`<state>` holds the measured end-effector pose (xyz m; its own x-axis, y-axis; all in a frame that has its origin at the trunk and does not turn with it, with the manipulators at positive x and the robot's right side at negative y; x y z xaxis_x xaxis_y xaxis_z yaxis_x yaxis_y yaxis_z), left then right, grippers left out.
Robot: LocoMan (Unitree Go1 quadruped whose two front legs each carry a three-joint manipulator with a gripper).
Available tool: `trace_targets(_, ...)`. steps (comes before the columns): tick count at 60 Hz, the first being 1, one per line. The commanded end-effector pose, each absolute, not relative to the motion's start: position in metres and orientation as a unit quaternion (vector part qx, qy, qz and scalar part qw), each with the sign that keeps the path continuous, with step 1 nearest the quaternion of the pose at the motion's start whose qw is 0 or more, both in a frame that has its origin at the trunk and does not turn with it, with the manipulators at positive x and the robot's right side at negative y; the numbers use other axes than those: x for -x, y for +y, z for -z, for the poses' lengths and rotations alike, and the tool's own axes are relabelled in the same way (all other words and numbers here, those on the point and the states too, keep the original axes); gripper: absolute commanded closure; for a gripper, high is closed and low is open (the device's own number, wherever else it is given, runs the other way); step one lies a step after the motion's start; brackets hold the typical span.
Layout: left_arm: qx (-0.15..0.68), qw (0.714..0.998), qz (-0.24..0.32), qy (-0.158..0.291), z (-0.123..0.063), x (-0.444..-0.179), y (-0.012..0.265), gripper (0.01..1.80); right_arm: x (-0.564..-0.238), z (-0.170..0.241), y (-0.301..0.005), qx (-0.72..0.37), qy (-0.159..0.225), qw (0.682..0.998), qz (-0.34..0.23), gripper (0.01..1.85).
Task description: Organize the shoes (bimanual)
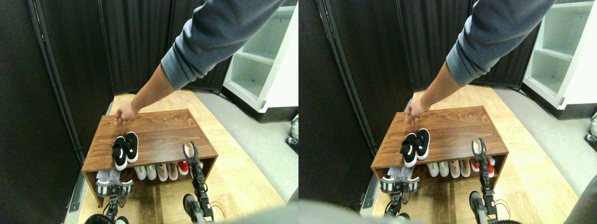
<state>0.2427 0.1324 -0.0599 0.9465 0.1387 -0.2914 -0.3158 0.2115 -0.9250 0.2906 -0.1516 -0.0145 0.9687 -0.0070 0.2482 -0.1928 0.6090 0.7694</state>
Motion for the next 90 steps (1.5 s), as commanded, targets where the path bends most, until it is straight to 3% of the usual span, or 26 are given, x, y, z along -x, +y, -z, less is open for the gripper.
trace_targets(1,0.624,0.766,-0.143,0.058,0.062,-0.254,0.129,0.22,-0.292,0.015,-0.153,-0.432,-0.122,0.892,-0.052,1.66)
trace_targets(7,0.633,0.756,-0.156,0.057,0.070,-0.265,0.125,0.25,-0.292,0.016,-0.155,-0.416,-0.117,0.901,-0.041,1.61)
trace_targets(29,0.628,0.761,-0.148,0.067,0.090,-0.293,0.119,0.26,-0.289,0.016,-0.160,-0.417,-0.121,0.900,-0.040,1.63)
trace_targets(53,0.616,0.771,-0.142,0.073,0.089,-0.313,0.126,0.23,-0.283,0.016,-0.166,-0.418,-0.131,0.898,-0.045,1.68)
trace_targets(64,0.626,0.765,-0.136,0.069,0.077,-0.273,0.122,0.36,-0.281,0.017,-0.168,-0.415,-0.136,0.898,-0.046,1.68)
trace_targets(66,0.619,0.772,-0.134,0.054,0.066,-0.251,0.121,0.43,-0.281,0.017,-0.170,-0.416,-0.134,0.898,-0.043,1.66)
trace_targets(72,0.620,0.772,-0.132,0.038,0.046,-0.228,0.125,0.47,-0.281,0.018,-0.170,-0.421,-0.133,0.896,-0.042,1.65)
trace_targets(80,0.631,0.761,-0.152,0.005,0.023,-0.209,0.132,0.43,-0.284,0.017,-0.167,-0.423,-0.138,0.895,-0.043,1.66)
trace_targets(87,0.622,0.765,-0.166,-0.021,0.010,-0.198,0.140,0.54,-0.285,0.017,-0.165,-0.423,-0.133,0.896,-0.037,1.65)
trace_targets(90,0.618,0.767,-0.169,-0.031,0.004,-0.197,0.145,0.68,-0.285,0.017,-0.164,-0.423,-0.131,0.896,-0.037,1.63)
